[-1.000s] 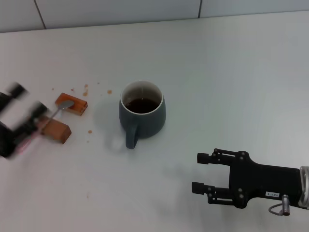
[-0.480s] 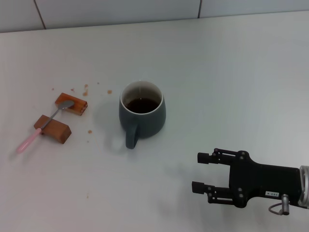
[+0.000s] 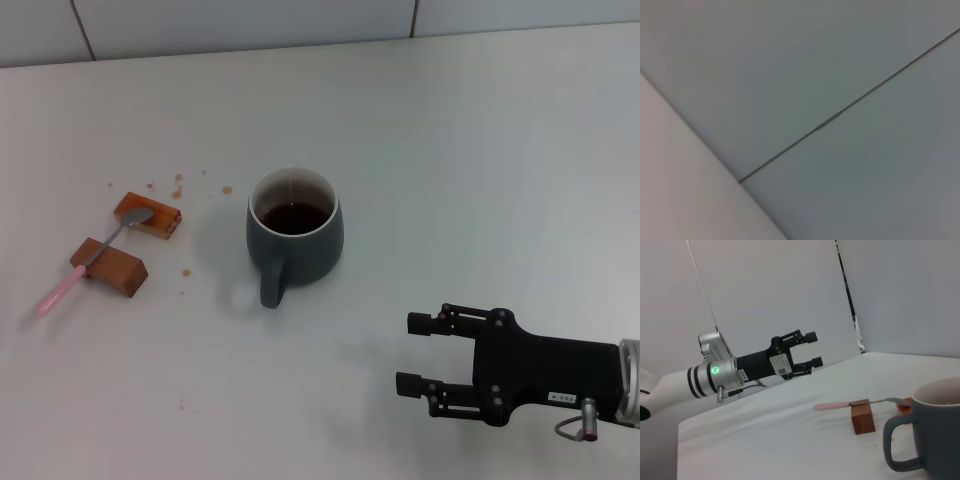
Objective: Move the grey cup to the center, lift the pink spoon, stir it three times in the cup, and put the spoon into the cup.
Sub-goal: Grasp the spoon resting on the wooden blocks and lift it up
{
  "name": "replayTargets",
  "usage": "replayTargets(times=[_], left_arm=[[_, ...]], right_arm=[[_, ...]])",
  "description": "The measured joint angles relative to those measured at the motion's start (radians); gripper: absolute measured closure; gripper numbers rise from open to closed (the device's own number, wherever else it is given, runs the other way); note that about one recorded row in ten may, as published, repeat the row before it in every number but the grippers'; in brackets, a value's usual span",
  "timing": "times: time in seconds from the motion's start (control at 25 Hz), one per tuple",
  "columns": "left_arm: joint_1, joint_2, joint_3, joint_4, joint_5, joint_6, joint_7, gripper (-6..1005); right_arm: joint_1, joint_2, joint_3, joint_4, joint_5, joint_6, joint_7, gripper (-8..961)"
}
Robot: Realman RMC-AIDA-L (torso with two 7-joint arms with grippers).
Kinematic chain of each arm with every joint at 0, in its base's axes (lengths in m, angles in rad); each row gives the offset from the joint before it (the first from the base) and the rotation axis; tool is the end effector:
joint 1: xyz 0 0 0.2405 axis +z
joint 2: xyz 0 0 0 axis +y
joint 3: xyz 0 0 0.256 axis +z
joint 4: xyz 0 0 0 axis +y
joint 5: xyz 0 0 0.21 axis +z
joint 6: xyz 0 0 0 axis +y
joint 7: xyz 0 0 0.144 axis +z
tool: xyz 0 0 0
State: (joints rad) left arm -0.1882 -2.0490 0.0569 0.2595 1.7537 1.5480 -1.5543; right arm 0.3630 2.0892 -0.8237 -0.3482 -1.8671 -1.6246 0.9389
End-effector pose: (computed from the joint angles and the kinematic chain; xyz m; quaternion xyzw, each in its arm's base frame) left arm -0.3918 0.2202 0.0437 -0.5629 -0.5469 -0.5226 0.3332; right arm 0.2956 0.2354 -0.0578 -0.9335 0.1769 0.3004 0.0839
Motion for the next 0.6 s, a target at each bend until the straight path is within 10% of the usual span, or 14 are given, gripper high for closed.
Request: replayTargets(times=[0.6], left_arm=[[0.007, -0.003, 0.0, -0.002, 0.053, -0.037, -0.026, 200]], right_arm=[[0.005, 0.0, 0.0, 0.0, 0.008, 0.002, -0.009, 208]])
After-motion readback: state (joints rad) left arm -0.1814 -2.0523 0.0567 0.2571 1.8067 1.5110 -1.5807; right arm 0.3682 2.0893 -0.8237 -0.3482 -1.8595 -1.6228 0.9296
